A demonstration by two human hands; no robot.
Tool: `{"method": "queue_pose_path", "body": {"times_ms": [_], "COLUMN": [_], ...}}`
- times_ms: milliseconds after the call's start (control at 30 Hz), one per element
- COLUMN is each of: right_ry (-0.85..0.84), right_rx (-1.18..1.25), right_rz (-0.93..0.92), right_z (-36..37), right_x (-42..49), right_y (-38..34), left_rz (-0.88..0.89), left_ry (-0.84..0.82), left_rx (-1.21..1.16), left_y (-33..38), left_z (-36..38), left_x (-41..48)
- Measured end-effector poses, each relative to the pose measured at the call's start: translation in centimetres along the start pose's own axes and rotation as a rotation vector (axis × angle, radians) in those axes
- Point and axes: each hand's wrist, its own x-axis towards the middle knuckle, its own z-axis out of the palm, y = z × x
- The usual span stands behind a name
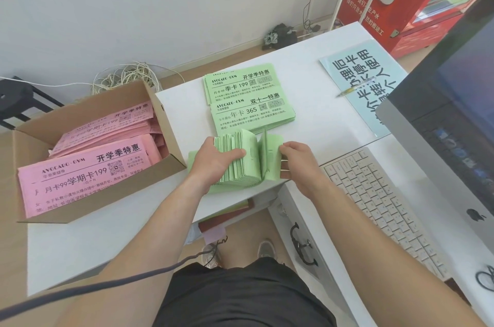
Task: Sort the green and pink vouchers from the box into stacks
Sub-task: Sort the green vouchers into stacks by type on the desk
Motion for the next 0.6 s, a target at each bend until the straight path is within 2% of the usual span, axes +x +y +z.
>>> {"method": "queue_pose_path", "body": {"times_ms": [133,333,500,600], "right_ry": [0.089,0.044,0.041,0.052], "right_rx": [-0.124,-0.204,-0.425,-0.457], "right_rz": [-0.076,-0.205,-0.31,-0.298], "right_z": [-0.4,-0.5,-0.3,-0.4], "right_x": [0.2,-0.8,-1.2,-1.1], "right_y": [0.2,-0.2,-0.4,-0.5], "left_rz": [-0.002,0.002,0.0,0.001], "left_ry": [0.004,0.002,0.003,-0.004], "left_rx": [-0.016,-0.017,-0.005,-0.003], "left_y": [0.0,0.2,0.1,0.0], "left_z": [0.0,0.1,0.0,-0.1], "left_x": [0.0,-0.2,-0.1,0.0]}}
